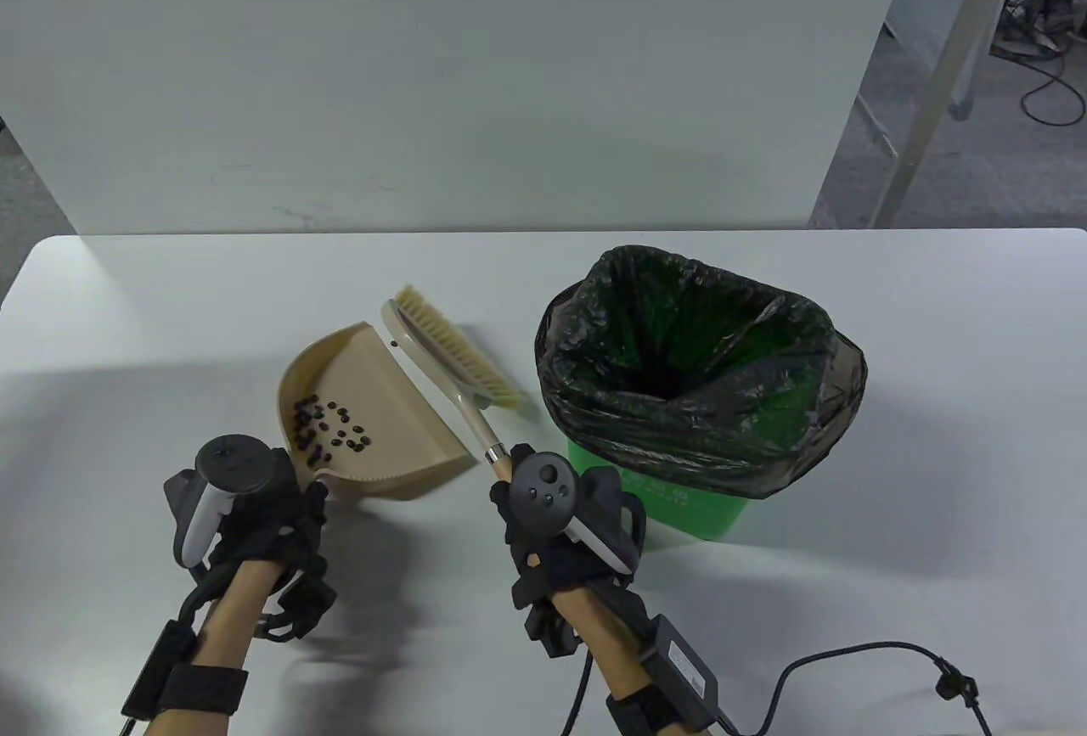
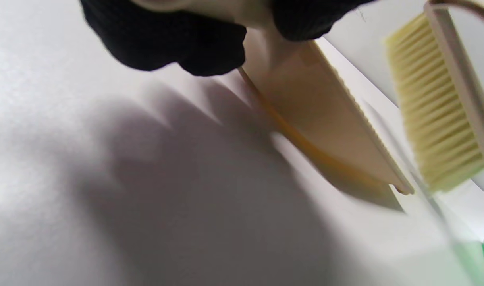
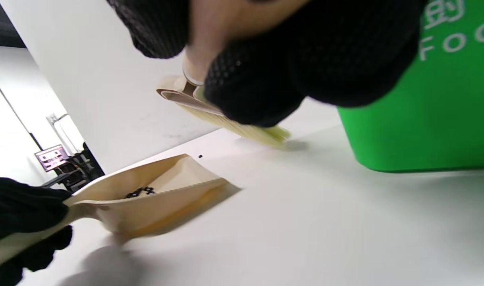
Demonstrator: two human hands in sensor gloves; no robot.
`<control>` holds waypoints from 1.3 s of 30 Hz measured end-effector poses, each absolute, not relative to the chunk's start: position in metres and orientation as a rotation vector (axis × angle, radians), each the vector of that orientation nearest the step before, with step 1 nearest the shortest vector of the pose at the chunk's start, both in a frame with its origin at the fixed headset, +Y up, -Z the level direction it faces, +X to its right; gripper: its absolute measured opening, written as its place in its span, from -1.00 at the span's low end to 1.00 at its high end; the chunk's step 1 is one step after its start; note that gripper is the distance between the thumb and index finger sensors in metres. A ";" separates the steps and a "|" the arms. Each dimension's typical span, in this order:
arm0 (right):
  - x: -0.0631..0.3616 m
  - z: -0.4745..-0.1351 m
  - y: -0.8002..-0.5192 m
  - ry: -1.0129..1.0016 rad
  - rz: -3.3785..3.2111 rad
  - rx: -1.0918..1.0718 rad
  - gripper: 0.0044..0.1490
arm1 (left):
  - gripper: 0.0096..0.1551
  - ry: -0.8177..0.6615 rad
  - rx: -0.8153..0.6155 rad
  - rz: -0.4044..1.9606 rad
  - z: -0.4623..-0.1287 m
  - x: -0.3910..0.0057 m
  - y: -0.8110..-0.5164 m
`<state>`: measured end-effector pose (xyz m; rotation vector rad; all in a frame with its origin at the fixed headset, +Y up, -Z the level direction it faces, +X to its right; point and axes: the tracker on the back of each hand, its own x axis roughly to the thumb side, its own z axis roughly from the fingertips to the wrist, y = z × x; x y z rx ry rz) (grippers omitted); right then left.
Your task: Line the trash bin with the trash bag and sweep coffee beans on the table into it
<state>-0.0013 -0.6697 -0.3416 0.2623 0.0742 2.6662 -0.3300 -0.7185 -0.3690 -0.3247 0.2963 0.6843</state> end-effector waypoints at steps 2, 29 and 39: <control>-0.009 -0.348 -0.672 0.089 2.683 0.237 -0.25 | -0.09 0.307 -0.317 0.659 -0.369 -0.332 -0.716; -0.044 -0.336 -0.644 0.104 2.600 0.461 -0.27 | -0.10 0.324 -0.308 0.683 -0.365 -0.339 -0.716; 0.005 -0.330 -0.665 0.023 2.643 0.273 -0.26 | -0.10 0.342 -0.185 0.943 -0.359 -0.355 -0.707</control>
